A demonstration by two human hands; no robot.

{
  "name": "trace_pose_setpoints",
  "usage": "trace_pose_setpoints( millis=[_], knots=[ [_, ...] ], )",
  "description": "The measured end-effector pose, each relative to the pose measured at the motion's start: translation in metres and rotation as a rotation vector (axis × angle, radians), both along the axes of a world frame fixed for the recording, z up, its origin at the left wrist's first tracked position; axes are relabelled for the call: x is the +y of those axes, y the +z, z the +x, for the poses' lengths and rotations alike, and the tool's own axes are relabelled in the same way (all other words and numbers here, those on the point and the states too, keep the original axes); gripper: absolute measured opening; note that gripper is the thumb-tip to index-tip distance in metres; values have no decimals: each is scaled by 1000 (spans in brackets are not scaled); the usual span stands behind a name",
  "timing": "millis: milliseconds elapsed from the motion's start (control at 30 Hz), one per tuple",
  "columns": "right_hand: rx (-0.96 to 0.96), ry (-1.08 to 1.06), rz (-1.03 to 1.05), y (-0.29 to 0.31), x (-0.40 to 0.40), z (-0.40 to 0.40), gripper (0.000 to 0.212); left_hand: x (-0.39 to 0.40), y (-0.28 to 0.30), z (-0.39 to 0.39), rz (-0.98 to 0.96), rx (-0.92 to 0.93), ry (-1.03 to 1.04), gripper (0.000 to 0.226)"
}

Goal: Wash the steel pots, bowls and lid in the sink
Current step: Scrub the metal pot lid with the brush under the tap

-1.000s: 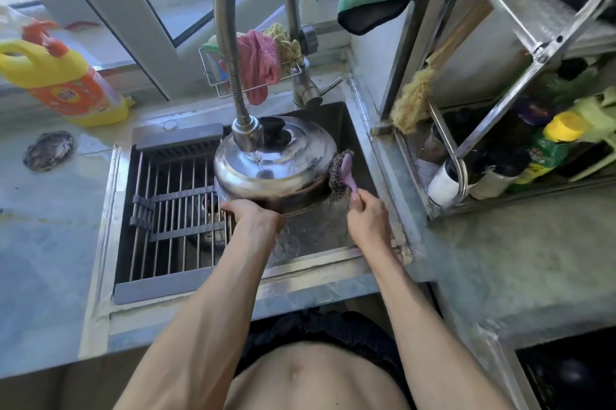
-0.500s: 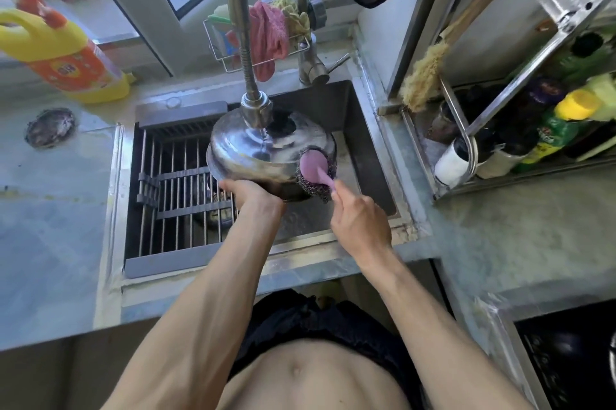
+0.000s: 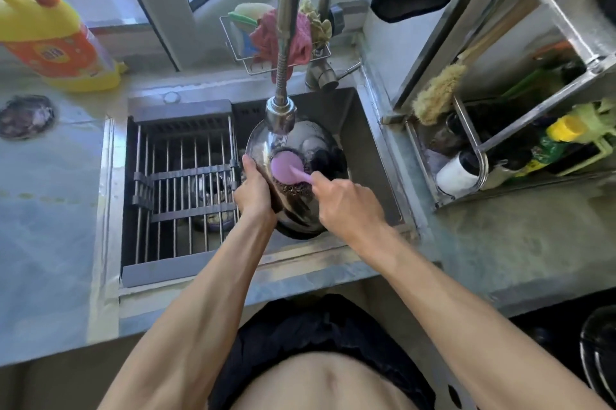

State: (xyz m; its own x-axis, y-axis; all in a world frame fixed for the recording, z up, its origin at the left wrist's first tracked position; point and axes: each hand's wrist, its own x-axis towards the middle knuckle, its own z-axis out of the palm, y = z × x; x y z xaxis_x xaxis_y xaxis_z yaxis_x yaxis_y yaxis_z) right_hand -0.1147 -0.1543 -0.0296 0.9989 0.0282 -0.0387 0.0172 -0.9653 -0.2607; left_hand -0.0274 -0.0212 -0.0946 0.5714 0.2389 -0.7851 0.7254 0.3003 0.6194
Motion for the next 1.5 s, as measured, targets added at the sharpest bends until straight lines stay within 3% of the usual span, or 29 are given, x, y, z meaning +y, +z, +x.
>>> trace_pose_setpoints(
  millis=[167, 233, 333, 433, 500, 633, 867, 1033, 1067, 1133, 1300, 1433, 1500],
  knots=[
    [-6, -196, -15, 10, -10, 40, 25, 4, -8, 2, 74, -71, -172, 84],
    [9, -179, -44, 14, -9, 47, 25, 5, -6, 6, 115, -98, -204, 87],
    [50, -37, -91, 16, -7, 47, 25, 4, -7, 10, 135, -89, -233, 86],
    [110, -202, -17, 15, -35, 70, 26, -2, -11, 8, 182, -96, -241, 73],
    [129, -247, -3, 12, -43, 77, 26, -4, -9, 7, 184, -91, -217, 70],
    [122, -18, 53, 7, -26, 72, 23, -2, -8, 8, 140, -51, -156, 66],
    [257, -337, 148, -21, -85, 120, 24, 10, -11, 7, -27, -50, 7, 59],
    [343, -440, 303, -62, -90, 86, 28, 11, -12, 20, -113, -37, 132, 90],
    [352, -444, 340, -70, -87, 74, 30, 7, -8, 21, -127, -33, 170, 88],
    [328, -423, 409, -78, -77, 51, 32, -3, 3, 23, -101, -7, 233, 75],
    [190, -321, 482, -76, -60, 8, 31, -21, 7, 28, -121, -4, 344, 86],
    [54, -158, 396, -60, -44, -2, 34, -36, 11, 23, -49, 22, 276, 85],
    [2, -101, 325, -50, -32, 7, 33, -39, 10, 18, 23, 16, 182, 73]
  ],
)
